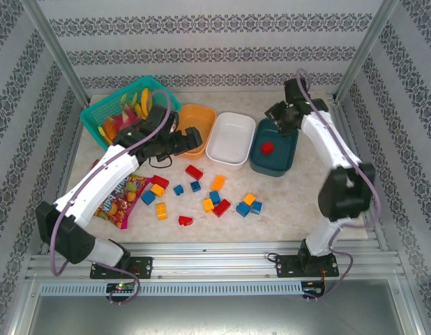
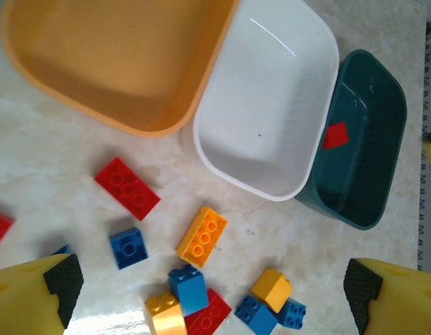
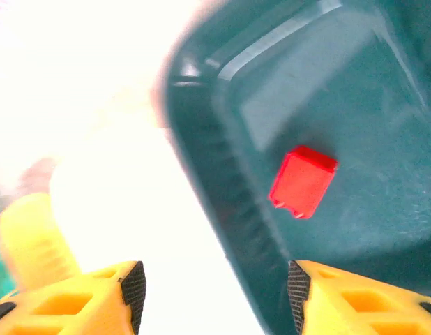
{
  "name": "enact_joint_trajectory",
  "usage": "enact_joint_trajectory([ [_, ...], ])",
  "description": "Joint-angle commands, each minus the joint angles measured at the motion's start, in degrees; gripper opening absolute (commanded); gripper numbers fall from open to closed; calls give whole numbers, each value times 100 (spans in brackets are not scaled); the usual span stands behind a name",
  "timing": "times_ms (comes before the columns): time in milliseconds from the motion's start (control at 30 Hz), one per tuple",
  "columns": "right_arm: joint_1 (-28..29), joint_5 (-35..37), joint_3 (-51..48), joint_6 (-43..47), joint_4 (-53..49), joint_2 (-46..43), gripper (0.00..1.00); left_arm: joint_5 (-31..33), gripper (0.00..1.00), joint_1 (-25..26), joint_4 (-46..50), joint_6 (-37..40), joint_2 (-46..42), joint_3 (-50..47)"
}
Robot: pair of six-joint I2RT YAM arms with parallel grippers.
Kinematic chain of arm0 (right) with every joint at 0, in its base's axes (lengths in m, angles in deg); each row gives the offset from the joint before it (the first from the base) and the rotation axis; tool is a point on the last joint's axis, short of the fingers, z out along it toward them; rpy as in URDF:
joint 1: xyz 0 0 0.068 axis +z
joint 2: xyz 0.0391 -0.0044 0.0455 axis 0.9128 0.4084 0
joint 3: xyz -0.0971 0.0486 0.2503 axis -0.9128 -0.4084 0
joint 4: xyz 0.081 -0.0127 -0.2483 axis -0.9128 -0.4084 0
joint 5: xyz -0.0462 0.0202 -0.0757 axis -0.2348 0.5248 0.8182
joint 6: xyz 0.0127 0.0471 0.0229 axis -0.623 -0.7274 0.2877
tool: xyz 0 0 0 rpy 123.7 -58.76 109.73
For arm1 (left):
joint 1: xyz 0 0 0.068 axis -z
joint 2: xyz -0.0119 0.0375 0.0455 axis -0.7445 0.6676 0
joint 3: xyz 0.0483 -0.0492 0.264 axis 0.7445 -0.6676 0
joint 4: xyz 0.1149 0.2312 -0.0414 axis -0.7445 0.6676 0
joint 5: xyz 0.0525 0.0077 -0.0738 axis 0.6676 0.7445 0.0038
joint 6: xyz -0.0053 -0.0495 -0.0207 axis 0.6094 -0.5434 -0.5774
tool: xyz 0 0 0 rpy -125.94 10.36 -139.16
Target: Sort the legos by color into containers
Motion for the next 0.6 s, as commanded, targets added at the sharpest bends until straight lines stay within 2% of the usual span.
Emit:
enact_joint_trajectory([
  [0, 768, 579, -740, 1202, 938, -1425, 61, 519, 98, -54, 940, -113, -540, -153],
  [67, 1313, 664, -1401, 1772, 1346, -2112, 65, 602, 96, -54, 1172, -242, -777, -469],
  [133, 1726, 395, -2184, 2145, 1705, -2635, 67, 665, 93, -47, 1352, -429, -1002, -905],
  [267, 2500, -280, -3820, 2348, 2303, -3492, 67, 691, 84, -54, 1417, -669, -1316, -1865],
  [400, 3397, -164, -4900, 2643, 2705, -3939, 68, 936, 84, -131, 1479, -633, -1329, -2562],
  [567, 3548, -287, -5351, 2431, 2791, -3774, 68, 718, 84, -639, 1221, -65, -980, -3092],
])
